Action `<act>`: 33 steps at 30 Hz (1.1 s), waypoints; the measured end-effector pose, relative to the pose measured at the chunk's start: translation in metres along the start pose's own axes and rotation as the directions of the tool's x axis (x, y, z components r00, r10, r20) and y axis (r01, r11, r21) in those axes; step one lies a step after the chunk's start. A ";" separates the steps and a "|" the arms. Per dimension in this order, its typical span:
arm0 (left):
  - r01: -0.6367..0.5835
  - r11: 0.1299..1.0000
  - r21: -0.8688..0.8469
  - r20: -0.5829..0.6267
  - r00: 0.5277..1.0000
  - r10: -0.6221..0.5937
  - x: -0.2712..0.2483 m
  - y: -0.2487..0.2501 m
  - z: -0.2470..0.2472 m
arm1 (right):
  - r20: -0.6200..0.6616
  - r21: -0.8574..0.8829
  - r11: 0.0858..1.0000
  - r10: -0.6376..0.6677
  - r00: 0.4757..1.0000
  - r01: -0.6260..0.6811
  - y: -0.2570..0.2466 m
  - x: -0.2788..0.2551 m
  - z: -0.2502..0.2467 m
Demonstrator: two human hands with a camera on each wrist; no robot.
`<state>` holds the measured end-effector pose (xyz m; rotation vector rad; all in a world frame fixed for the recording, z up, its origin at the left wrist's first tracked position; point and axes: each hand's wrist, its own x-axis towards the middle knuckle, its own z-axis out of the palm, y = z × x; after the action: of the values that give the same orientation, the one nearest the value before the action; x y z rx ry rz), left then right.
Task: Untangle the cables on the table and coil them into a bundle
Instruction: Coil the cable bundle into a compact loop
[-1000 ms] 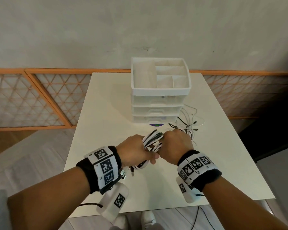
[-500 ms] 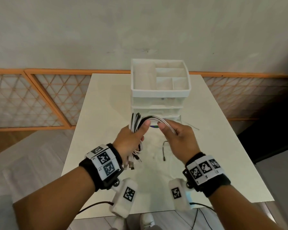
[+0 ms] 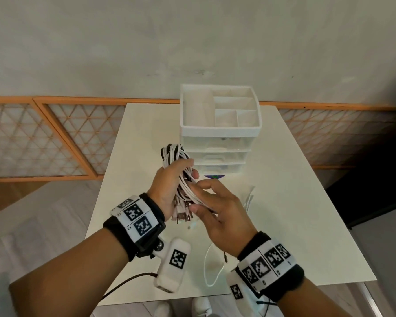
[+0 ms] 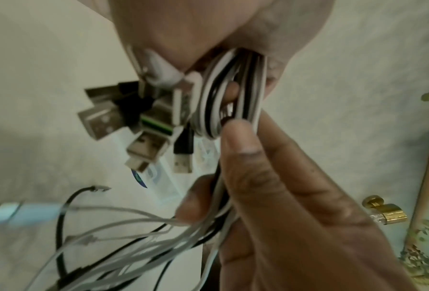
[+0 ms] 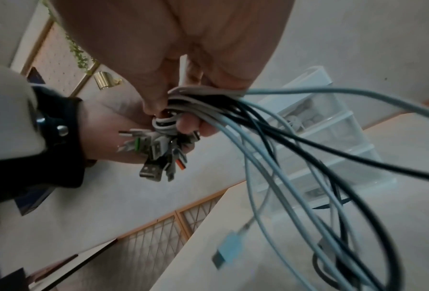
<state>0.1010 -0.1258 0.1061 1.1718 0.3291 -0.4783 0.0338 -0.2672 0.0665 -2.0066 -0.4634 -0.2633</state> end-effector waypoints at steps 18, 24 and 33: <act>-0.357 0.928 0.108 0.093 0.933 0.349 -0.003 0.020 -0.002 | -0.007 -0.028 0.926 0.378 0.926 -0.378 0.015 0.014 -0.016; -0.361 0.933 0.003 0.188 0.916 0.354 -0.004 0.021 -0.002 | -0.032 -0.329 0.840 0.446 0.894 -0.431 0.045 0.015 -0.033; -0.463 0.883 0.076 0.298 0.856 0.423 -0.011 0.026 0.016 | 0.178 -0.373 0.902 0.298 0.938 -0.216 0.003 0.037 -0.031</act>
<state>0.1052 -0.1308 0.1378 1.2593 -0.2237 -0.2507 0.0688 -0.2879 0.0925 -2.4352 -0.3010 0.0628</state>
